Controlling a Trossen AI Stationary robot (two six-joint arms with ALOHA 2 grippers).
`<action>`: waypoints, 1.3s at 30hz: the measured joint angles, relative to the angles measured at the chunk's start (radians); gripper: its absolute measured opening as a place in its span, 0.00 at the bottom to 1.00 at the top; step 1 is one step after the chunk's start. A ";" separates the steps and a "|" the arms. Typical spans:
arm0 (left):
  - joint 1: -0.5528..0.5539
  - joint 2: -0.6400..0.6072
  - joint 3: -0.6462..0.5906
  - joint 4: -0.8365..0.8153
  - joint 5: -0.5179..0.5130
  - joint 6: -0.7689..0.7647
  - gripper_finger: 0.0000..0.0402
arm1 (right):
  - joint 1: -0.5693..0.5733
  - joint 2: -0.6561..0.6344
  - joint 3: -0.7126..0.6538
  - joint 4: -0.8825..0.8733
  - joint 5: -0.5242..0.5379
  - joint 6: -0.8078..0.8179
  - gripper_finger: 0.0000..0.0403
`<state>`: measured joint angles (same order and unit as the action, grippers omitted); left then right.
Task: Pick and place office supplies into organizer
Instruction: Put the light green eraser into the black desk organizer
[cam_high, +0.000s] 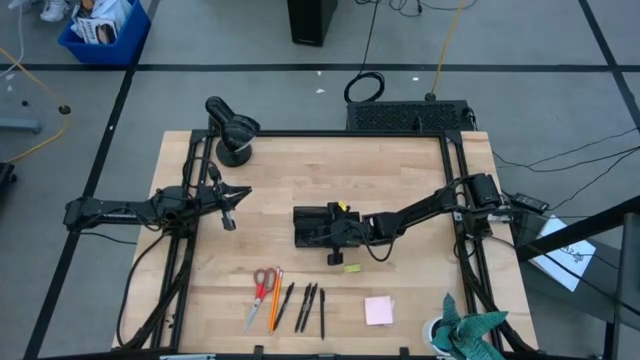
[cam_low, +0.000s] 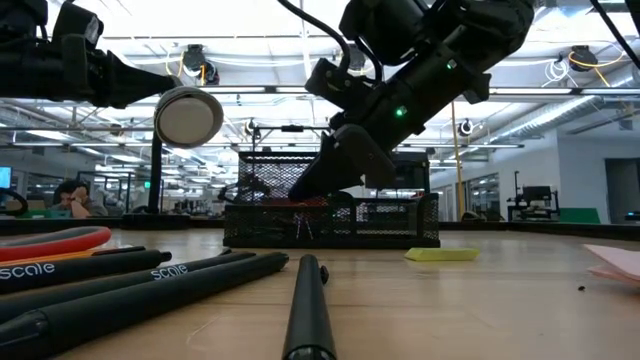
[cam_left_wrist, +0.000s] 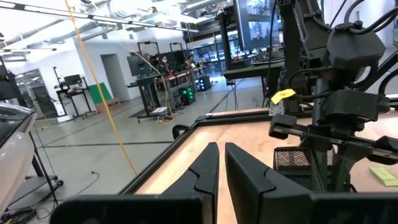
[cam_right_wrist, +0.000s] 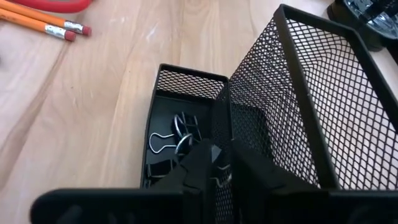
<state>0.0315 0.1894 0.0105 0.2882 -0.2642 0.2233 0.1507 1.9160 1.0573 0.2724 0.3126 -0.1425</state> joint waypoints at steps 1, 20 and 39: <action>0.000 0.000 0.000 0.000 0.000 -0.001 0.09 | 0.000 -0.001 0.000 0.001 0.001 -0.001 0.16; 0.000 0.000 0.000 -0.002 0.000 -0.019 0.09 | 0.236 -0.242 -0.008 -0.281 -0.079 0.121 0.33; 0.000 0.000 0.000 -0.025 0.000 -0.015 0.09 | 0.237 -0.228 -0.190 -0.292 -0.187 0.395 0.49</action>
<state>0.0319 0.1894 0.0109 0.2630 -0.2638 0.2085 0.3873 1.6878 0.8673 -0.0196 0.1257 0.2528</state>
